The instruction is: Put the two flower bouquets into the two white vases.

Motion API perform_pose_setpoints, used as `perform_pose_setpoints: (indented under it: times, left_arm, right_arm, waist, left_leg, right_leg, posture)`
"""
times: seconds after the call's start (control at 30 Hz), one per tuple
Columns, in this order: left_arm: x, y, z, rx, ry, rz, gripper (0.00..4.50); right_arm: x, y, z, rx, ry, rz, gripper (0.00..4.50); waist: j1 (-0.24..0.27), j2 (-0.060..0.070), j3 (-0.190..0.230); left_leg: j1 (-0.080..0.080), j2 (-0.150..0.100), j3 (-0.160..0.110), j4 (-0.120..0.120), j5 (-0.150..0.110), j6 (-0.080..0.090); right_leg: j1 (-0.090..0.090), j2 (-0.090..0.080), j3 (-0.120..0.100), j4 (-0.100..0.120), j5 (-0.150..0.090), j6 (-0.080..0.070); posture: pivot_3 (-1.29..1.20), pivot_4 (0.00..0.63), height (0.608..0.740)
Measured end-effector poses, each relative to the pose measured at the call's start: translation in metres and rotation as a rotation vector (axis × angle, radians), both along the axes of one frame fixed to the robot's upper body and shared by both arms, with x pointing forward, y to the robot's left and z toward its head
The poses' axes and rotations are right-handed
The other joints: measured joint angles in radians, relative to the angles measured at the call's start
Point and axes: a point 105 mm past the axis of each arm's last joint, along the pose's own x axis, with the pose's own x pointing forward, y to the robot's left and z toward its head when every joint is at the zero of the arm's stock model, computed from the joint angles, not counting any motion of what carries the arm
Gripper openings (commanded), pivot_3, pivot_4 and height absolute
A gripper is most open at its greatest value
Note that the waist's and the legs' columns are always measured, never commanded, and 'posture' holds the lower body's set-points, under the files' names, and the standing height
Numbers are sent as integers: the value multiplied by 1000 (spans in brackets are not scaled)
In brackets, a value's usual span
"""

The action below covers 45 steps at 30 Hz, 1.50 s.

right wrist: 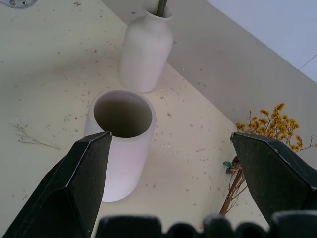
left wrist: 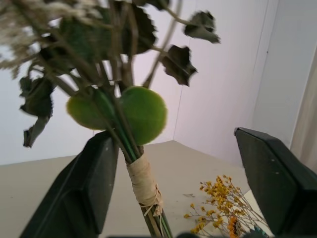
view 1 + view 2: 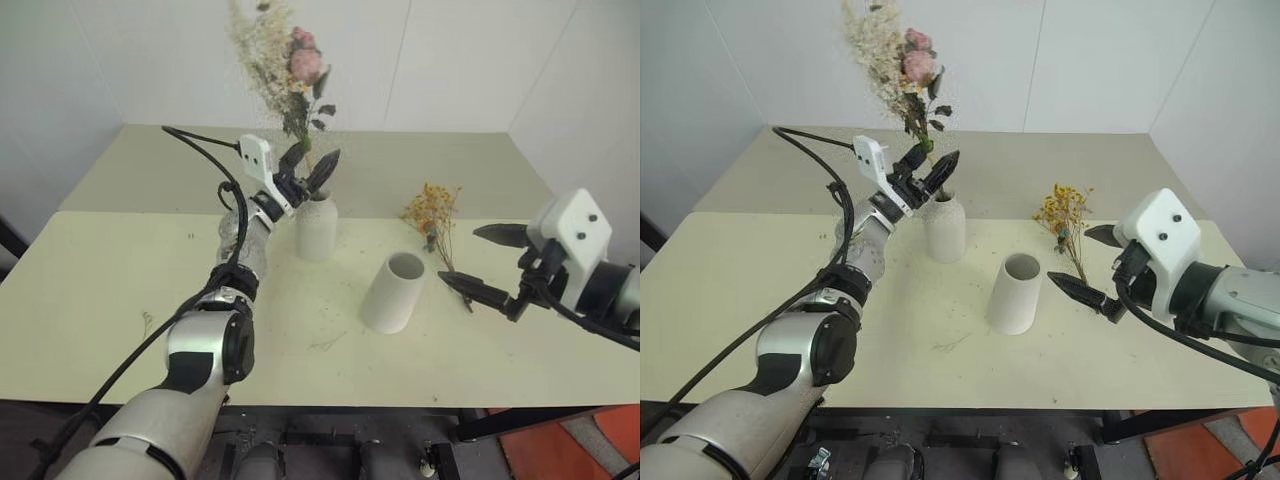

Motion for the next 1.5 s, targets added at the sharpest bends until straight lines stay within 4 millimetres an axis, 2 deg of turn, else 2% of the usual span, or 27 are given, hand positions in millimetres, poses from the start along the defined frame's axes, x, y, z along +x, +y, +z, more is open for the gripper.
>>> perform_pose_setpoints:
  times: [0.1,0.37,0.47,0.63,0.73,0.8,0.9,1.07,1.13,1.23,1.3,1.37,1.5]
  left_arm:
    - [-4,1,-4,72,-33,-11,4473]
    - [-12,5,4,219,-122,-27,4473]
    - [-10,11,5,262,-126,-6,4473]
    - [-14,26,18,326,-126,-21,4473]
    - [-19,44,7,437,-120,-23,4473]
    - [-22,52,-3,442,-76,-40,4473]
    - [-40,68,-2,418,-63,-126,4473]
    - [-95,127,8,640,-32,-189,4473]
    - [-111,136,7,700,-7,-210,4473]
    - [-132,146,-7,826,65,-238,4473]
    - [-142,140,-10,899,61,-277,4473]
    - [-153,119,-8,973,7,-344,4473]
    - [-158,92,-5,1018,-54,-389,4473]
  right_arm:
    - [0,-1,-1,-1,6,-3,4500]
    - [2,-3,-6,-7,24,-15,4500]
    - [4,-3,-9,-12,32,-21,4500]
    - [5,-4,-9,-15,32,-27,4500]
    - [4,-5,-11,-19,37,-30,4500]
    - [4,-5,-12,-20,42,-33,4500]
    - [3,-4,-12,-23,38,-30,4500]
    - [17,-23,-10,7,66,-170,4500]
    - [25,-31,-9,22,80,-226,4500]
    - [43,-39,-17,29,132,-292,4500]
    - [59,-46,-28,55,185,-340,4500]
    - [80,-49,-45,78,261,-383,4500]
    - [112,-52,-76,93,372,-450,4500]
  waist:
    - [1,0,0]
    - [2,0,0]
    - [2,0,0]
    - [-3,0,0]
    - [-11,1,0]
    - [-10,0,0]
    - [-13,1,0]
    - [-37,1,0]
    - [-32,1,0]
    - [-25,1,0]
    - [-20,1,0]
    - [-11,1,0]
    - [-10,1,0]
  left_leg:
    - [0,0,0,0,0,0]
    - [0,0,0,0,0,0]
    - [0,0,0,0,0,0]
    - [0,0,0,0,0,0]
    - [1,1,0,0,0,0]
    - [1,1,0,0,0,0]
    - [0,2,0,0,0,0]
    - [2,4,1,-1,0,0]
    - [3,4,1,0,0,0]
    - [4,4,2,0,0,0]
    - [3,5,2,0,0,0]
    - [2,5,3,0,0,0]
    - [0,5,2,0,0,0]
  right_leg:
    - [0,0,0,0,0,0]
    - [0,0,0,0,0,0]
    - [0,0,0,0,0,0]
    - [0,0,0,0,0,0]
    - [0,0,0,1,0,0]
    - [0,0,0,1,0,0]
    - [-1,1,0,1,0,0]
    - [0,3,2,2,-1,-1]
    - [1,2,1,3,-1,-2]
    - [0,3,1,3,-1,-2]
    - [0,3,1,3,-1,-3]
    - [0,3,1,3,-1,-3]
    - [-2,4,2,3,-1,-3]
  posture:
    - [0,150,740]
    - [0,150,740]
    - [0,150,740]
    - [0,150,740]
    - [0,150,740]
    - [0,150,740]
    - [0,150,740]
    - [0,150,740]
    - [0,150,740]
    - [0,150,740]
    - [0,150,740]
    - [0,150,740]
    - [0,150,740]
